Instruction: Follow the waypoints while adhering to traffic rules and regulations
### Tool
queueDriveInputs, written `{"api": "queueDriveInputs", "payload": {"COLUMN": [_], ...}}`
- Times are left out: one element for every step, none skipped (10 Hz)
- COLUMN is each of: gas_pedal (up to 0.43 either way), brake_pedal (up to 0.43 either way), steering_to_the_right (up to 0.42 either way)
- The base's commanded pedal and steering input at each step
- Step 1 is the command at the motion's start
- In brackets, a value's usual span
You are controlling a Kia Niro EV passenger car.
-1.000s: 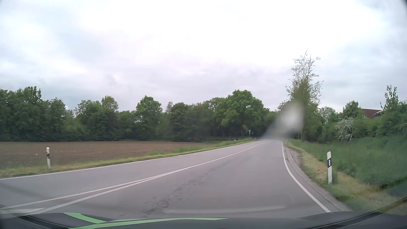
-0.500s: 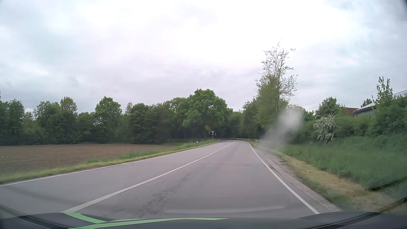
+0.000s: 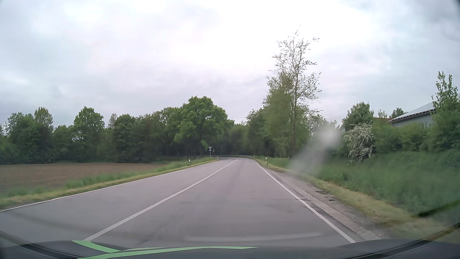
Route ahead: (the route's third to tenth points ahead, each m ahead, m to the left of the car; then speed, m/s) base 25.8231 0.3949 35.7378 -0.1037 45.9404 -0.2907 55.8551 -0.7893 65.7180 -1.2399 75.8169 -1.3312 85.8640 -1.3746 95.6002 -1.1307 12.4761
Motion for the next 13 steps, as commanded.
{"api": "queueDriveInputs", "payload": {"gas_pedal": [0.461,0.461,0.461,0.461,0.461,0.461,0.461,0.449,0.449,0.449,0.449,0.449,0.449], "brake_pedal": [0.000,0.000,0.000,0.000,0.000,0.000,0.000,0.000,0.000,0.000,0.000,0.000,0.000], "steering_to_the_right": [0.036,0.032,0.025,0.016,0.011,0.010,0.007,0.005,0.004,0.004,0.004,0.004,0.004]}}
